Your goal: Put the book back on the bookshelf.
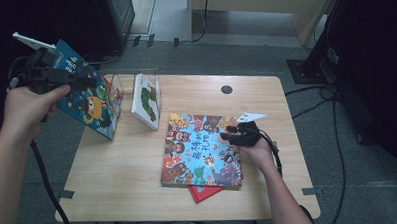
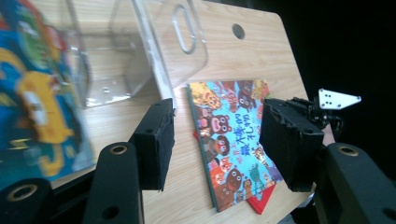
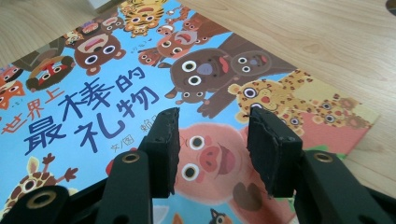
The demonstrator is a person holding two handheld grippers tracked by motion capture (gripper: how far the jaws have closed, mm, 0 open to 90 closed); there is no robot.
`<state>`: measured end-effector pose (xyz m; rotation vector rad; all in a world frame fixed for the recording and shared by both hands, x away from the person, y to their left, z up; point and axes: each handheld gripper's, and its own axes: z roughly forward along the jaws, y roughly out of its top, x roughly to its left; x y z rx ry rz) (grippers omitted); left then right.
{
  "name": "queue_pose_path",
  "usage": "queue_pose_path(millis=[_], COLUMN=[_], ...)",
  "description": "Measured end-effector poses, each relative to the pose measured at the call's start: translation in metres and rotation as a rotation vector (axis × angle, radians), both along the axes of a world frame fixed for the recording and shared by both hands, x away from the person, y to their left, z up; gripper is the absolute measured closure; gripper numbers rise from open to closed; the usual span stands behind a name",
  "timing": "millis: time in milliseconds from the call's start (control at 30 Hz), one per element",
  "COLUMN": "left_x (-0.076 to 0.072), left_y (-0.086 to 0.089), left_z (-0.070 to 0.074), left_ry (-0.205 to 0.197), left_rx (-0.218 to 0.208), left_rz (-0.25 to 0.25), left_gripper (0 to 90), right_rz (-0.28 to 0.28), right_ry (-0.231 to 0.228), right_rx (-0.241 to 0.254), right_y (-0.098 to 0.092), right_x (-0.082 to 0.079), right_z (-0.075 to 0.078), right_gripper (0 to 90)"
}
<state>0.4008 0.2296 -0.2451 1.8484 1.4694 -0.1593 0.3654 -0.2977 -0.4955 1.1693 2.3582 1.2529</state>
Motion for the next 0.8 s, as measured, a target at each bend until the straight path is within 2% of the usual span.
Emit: queue_pose_path(millis=[100,400,700,767,800], left_x=[-0.002,-0.005,-0.01,-0.011,-0.012], left_y=[-0.014,-0.04,-0.061,-0.065,-0.067], left_z=[-0.013,-0.058,-0.102,-0.109,-0.112], left_ry=[0.007,0.039,0.061,0.058,0.062], left_rx=[0.027,0.034,0.053,0.063,0.054], left_rz=[-0.02,-0.061,-0.095,-0.106,-0.112], left_gripper=[45.4,44.7,44.3,44.2,44.2], right_rz=[-0.011,-0.018,-0.017,-0.014,-0.013], right_ry=[-0.002,-0.004,0.035,0.015,0.008], right_rx=[0.009,0.017,0.012,0.011,0.014], right_y=[-0.004,-0.006,-0.006,-0.005,-0.004], right_x=[0.0,0.0,-0.006,-0.008,-0.009], right_z=[0.001,-0.001,-0.002,-0.002,-0.003], right_gripper=[53.8,53.7,53.0,53.1,53.0])
